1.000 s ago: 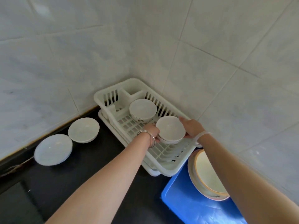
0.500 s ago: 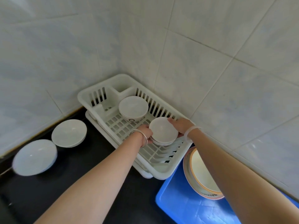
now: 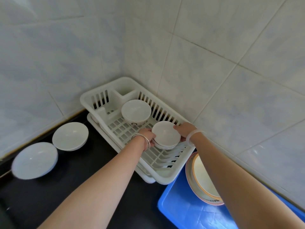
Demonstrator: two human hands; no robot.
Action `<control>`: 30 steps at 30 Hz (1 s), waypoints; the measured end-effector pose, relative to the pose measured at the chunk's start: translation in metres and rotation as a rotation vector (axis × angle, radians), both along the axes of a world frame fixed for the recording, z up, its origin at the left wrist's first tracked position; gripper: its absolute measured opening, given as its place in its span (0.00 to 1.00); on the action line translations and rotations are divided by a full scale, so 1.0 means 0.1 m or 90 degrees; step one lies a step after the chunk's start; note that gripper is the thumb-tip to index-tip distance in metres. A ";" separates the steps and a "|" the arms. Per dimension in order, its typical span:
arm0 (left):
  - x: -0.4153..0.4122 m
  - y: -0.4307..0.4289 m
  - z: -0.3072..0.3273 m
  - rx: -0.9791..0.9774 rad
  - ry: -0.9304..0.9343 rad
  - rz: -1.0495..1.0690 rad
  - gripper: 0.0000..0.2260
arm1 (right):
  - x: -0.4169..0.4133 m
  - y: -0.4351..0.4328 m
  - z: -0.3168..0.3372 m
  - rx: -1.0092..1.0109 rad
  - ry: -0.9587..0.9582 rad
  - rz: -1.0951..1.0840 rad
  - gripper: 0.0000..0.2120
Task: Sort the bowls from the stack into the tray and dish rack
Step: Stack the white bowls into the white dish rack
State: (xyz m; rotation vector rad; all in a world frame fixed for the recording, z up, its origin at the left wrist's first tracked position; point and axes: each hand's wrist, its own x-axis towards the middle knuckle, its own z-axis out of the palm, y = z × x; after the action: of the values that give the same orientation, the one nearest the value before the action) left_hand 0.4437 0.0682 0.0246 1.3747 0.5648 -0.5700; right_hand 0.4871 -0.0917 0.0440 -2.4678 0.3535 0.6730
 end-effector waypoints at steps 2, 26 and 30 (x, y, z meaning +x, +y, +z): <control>-0.01 0.02 0.03 -0.014 0.003 0.003 0.18 | -0.02 0.01 0.00 -0.007 -0.009 0.004 0.16; -1.66 1.93 0.07 0.417 -0.182 0.297 0.19 | -1.25 2.14 0.07 0.305 -0.035 0.126 0.12; -1.85 2.19 -0.29 0.526 -0.102 0.430 0.21 | -1.22 2.51 -0.21 0.156 -0.045 0.217 0.18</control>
State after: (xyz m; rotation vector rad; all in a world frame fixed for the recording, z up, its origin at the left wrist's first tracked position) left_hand 0.2583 0.2870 -0.0043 1.8290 1.1410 0.3756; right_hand 0.3647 0.1596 0.0235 -2.3260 -0.1739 0.7162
